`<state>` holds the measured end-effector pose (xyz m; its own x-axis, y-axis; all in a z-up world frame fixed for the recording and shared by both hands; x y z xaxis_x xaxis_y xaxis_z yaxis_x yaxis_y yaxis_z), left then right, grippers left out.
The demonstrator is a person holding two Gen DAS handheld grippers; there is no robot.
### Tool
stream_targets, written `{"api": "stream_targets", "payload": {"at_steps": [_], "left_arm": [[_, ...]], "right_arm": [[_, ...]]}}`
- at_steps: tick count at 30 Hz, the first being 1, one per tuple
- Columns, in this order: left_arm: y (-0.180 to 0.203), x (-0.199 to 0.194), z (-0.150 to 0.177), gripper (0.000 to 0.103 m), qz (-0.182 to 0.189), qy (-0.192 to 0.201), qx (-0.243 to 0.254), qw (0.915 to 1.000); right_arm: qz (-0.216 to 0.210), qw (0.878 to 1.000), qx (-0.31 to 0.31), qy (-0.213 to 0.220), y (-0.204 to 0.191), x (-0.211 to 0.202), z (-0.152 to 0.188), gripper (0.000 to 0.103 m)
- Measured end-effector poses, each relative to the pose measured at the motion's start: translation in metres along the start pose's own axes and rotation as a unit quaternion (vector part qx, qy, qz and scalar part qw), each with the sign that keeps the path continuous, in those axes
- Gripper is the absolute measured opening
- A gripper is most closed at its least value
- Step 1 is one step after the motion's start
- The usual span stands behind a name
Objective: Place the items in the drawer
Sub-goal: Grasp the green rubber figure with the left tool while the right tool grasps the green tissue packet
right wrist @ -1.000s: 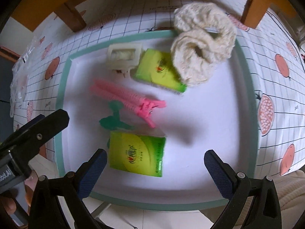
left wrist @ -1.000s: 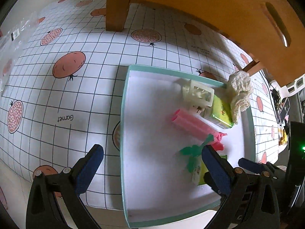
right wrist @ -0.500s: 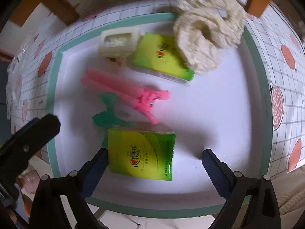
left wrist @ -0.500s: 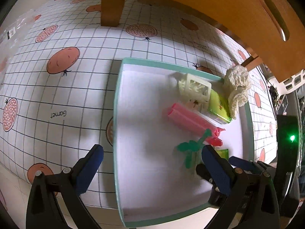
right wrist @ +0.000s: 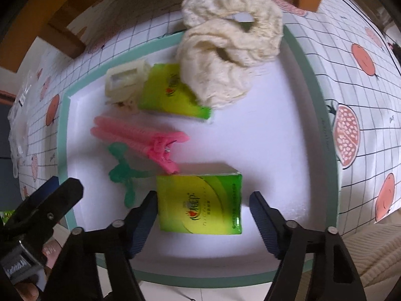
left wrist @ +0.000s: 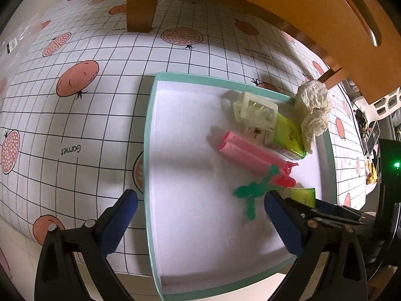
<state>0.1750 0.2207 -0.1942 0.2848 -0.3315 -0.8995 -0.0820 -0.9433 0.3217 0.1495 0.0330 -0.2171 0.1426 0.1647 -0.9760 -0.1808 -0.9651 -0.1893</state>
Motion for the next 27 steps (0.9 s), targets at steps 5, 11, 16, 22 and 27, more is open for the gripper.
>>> {"api": "stream_targets", "payload": {"at_steps": [5, 11, 16, 22, 27], "left_arm": [[0.013, 0.003, 0.004, 0.101, -0.021, -0.002, 0.036, 0.9991], [0.020, 0.007, 0.007, 0.101, -0.047, -0.005, 0.065, 0.9968], [0.032, 0.002, 0.009, 0.094, -0.069, 0.000, 0.104, 0.9921], [0.054, 0.008, 0.010, 0.094, -0.072, -0.001, 0.136, 0.9880], [0.065, 0.031, 0.012, 0.080, -0.085, -0.019, 0.155, 0.9841]], "right_arm": [[-0.031, 0.999, 0.024, 0.001, 0.016, -0.005, -0.004, 0.067], [-0.032, 0.997, 0.063, 0.002, 0.044, -0.009, -0.008, 0.067], [-0.052, 0.994, 0.094, 0.007, 0.054, -0.009, -0.020, 0.067], [-0.059, 0.993, 0.101, 0.011, 0.063, -0.009, -0.028, 0.067], [-0.064, 0.992, 0.105, 0.014, 0.062, -0.011, -0.020, 0.067]]}}
Point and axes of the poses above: each gripper's, at about its wrist camera, not at the fingertips, and x roughly the way its jaws point, y to its right, z to its underside, the point moved 3 cm from there along x, roughly the way its jaws point, and after that the axes turned 3 degrees about y, right-handed, at the moved point
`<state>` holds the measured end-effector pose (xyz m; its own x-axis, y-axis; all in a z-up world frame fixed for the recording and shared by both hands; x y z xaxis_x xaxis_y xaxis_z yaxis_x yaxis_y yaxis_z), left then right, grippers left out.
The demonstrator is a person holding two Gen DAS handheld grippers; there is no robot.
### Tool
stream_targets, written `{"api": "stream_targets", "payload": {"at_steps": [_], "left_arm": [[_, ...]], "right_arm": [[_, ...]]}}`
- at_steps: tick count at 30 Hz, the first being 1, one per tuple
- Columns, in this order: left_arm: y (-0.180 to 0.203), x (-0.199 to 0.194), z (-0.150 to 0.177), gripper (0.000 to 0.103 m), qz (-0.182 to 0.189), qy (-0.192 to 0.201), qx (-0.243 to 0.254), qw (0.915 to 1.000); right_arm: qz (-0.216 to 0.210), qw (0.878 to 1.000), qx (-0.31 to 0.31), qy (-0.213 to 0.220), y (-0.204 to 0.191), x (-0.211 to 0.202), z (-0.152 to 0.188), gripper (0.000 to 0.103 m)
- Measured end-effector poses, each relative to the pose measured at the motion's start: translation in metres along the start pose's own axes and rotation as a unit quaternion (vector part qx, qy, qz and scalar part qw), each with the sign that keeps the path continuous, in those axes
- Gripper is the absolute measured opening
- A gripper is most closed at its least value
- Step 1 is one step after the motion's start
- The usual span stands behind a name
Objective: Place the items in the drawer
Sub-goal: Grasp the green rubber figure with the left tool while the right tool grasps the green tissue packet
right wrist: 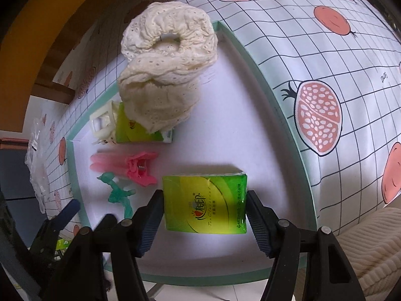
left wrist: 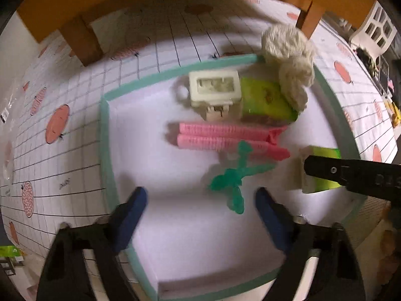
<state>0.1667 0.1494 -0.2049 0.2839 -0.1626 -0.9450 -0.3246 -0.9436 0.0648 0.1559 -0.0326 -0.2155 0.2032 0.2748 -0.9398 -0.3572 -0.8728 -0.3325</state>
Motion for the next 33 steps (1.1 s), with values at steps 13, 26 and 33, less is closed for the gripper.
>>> {"api": "stream_targets", "payload": {"at_steps": [13, 26, 33], "left_arm": [[0.014, 0.022, -0.014, 0.061, -0.009, -0.004, 0.011, 0.9999], [0.029, 0.022, -0.009, 0.028, 0.008, 0.008, -0.006, 0.9999], [0.020, 0.019, -0.003, 0.028, 0.022, 0.005, -0.024, 0.9995]], "right_arm": [[0.012, 1.000, -0.010, 0.002, -0.001, 0.001, 0.001, 0.068], [0.014, 1.000, -0.013, 0.002, -0.006, 0.005, 0.000, 0.068], [0.013, 1.000, -0.020, 0.000, -0.005, 0.006, 0.000, 0.068]]}}
Point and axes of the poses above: each gripper's, at about its wrist camera, not at the fingertips, and x roughly the way its jaws point, y to its right, z to its underside, the point moved 3 cm from there along x, roughly the way its jaws point, and after that the axes turned 3 degrees about y, right-handed, at the moved point
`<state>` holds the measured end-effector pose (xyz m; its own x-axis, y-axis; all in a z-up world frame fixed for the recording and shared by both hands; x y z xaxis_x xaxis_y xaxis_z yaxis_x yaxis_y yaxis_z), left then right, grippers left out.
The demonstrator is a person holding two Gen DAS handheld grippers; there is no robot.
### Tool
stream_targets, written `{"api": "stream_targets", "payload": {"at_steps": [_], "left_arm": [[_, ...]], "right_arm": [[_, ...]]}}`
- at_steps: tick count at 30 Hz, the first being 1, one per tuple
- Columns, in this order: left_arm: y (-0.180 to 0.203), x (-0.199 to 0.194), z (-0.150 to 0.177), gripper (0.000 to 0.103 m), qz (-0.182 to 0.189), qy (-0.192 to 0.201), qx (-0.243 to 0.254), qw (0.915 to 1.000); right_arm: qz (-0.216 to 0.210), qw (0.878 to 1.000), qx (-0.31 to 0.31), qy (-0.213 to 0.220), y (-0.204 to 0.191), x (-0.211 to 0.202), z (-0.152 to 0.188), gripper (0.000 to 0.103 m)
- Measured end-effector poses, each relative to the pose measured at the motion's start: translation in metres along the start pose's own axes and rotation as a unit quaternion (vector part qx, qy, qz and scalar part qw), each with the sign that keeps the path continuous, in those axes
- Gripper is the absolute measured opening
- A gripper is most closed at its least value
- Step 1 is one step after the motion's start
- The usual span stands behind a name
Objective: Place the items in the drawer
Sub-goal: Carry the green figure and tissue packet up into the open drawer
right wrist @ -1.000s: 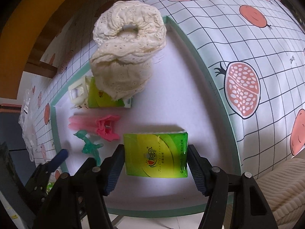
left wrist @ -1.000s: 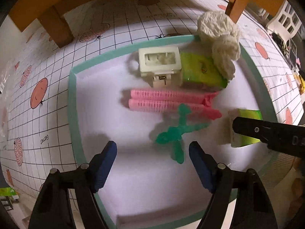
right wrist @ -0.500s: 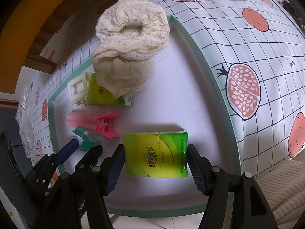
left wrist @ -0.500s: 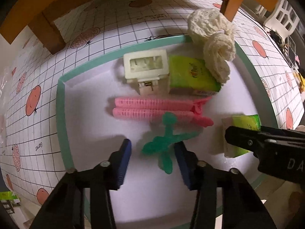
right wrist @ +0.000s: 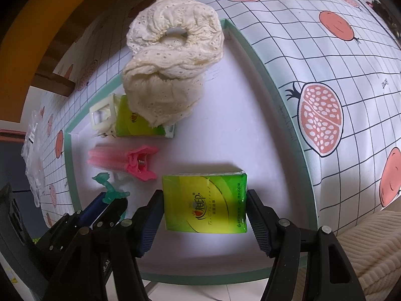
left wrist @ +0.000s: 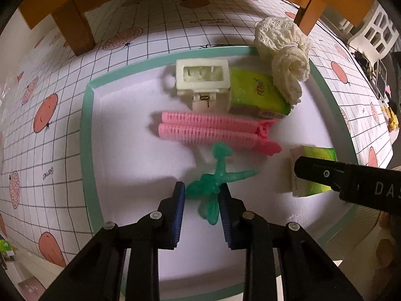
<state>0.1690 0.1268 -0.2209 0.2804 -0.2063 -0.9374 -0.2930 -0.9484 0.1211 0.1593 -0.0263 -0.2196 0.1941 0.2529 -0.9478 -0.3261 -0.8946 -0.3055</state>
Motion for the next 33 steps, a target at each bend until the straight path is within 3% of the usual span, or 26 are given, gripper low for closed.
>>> {"api": "stream_targets", "payload": {"at_steps": [9, 17, 24, 33], "left_arm": [[-0.029, 0.004, 0.007, 0.028, 0.017, 0.001, -0.029, 0.9994], [-0.046, -0.036, 0.006, 0.028, 0.036, 0.035, -0.036, 0.9981], [-0.036, -0.095, -0.014, 0.028, 0.057, 0.100, -0.040, 0.9926], [-0.034, -0.182, -0.051, 0.028, 0.088, 0.214, -0.031, 0.9724]], "right_arm": [[-0.007, 1.000, 0.005, -0.009, 0.000, 0.002, 0.003, 0.067], [-0.007, 1.000, -0.010, 0.020, -0.007, -0.020, 0.001, 0.067], [-0.009, 0.996, -0.041, 0.080, -0.029, -0.066, -0.003, 0.067], [-0.045, 0.984, -0.073, 0.157, -0.069, -0.146, -0.019, 0.067]]}}
Point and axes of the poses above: each gripper's, at about its wrist camera, not at the fingertips, and x roughly the way its jaws point, y to its right, z to its underside, the point moved 3 cm from there along x, roughly the way its jaws point, and after that the axes turned 3 degrees about y, right-handed, at the moved point
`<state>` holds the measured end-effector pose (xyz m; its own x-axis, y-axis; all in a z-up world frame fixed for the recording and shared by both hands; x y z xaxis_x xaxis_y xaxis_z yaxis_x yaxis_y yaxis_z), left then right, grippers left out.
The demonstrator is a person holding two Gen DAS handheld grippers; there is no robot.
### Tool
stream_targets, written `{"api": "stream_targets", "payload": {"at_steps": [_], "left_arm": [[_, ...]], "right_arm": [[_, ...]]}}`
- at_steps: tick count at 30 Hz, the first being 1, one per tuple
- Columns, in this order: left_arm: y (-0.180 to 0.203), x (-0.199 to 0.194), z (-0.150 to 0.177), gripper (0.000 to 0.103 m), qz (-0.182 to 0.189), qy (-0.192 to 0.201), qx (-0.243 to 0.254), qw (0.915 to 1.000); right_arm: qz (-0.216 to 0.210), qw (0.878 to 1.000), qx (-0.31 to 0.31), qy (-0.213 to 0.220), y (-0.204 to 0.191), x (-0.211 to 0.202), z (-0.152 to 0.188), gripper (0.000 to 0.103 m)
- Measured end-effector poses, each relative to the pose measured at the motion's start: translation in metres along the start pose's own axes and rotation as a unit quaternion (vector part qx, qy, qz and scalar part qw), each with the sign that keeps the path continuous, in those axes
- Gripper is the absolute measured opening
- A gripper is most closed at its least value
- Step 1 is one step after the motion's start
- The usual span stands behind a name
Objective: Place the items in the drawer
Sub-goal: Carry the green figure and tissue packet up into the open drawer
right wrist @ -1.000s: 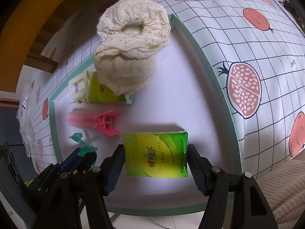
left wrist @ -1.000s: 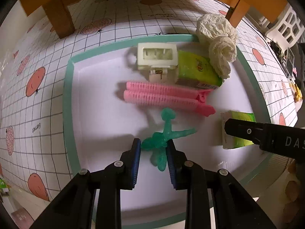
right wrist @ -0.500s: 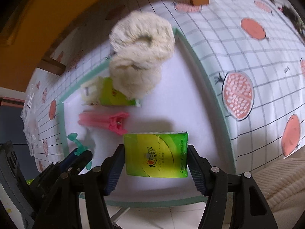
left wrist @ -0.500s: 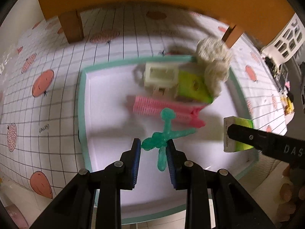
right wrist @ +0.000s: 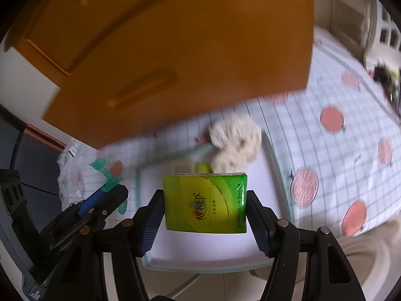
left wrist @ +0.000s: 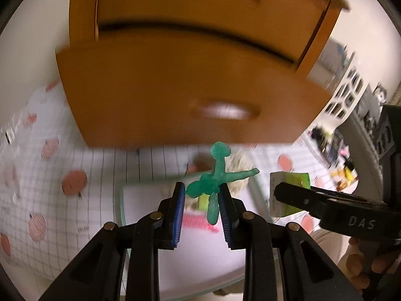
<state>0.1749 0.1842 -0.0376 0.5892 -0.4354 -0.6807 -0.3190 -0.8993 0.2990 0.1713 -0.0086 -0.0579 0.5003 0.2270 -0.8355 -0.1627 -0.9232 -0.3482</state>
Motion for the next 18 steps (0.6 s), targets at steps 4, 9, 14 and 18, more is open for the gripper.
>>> {"api": "stream_targets", "payload": {"at_steps": [4, 9, 14, 18], "left_arm": [[0.003, -0.027, -0.035, 0.028, 0.013, 0.046, 0.005, 0.9988], [0.002, -0.053, -0.079, 0.028, 0.018, 0.092, 0.004, 0.9956], [-0.001, -0.065, -0.116, 0.028, 0.016, 0.122, 0.002, 0.9924], [-0.005, -0.063, -0.138, 0.028, 0.008, 0.133, 0.001, 0.9911]], "right_arm": [[-0.003, 0.999, -0.024, 0.035, -0.015, -0.029, -0.021, 0.067], [-0.015, 0.996, -0.051, 0.075, -0.037, -0.060, -0.052, 0.067], [-0.022, 0.991, -0.073, 0.113, -0.053, -0.085, -0.090, 0.067], [-0.020, 0.988, -0.075, 0.134, -0.060, -0.094, -0.122, 0.067]]}}
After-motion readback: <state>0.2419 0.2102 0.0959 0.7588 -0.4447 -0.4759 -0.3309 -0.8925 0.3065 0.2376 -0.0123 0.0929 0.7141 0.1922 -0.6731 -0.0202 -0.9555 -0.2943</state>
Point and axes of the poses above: each gripper's, at about its wrist camera, not at the fingertips, and x roughly the way its jaws point, y to its right, z to its underside, the point moved 3 cm from there along x, roughly the way its jaws point, and after that the axes turned 3 degrees about y, right-handed, at the moved point
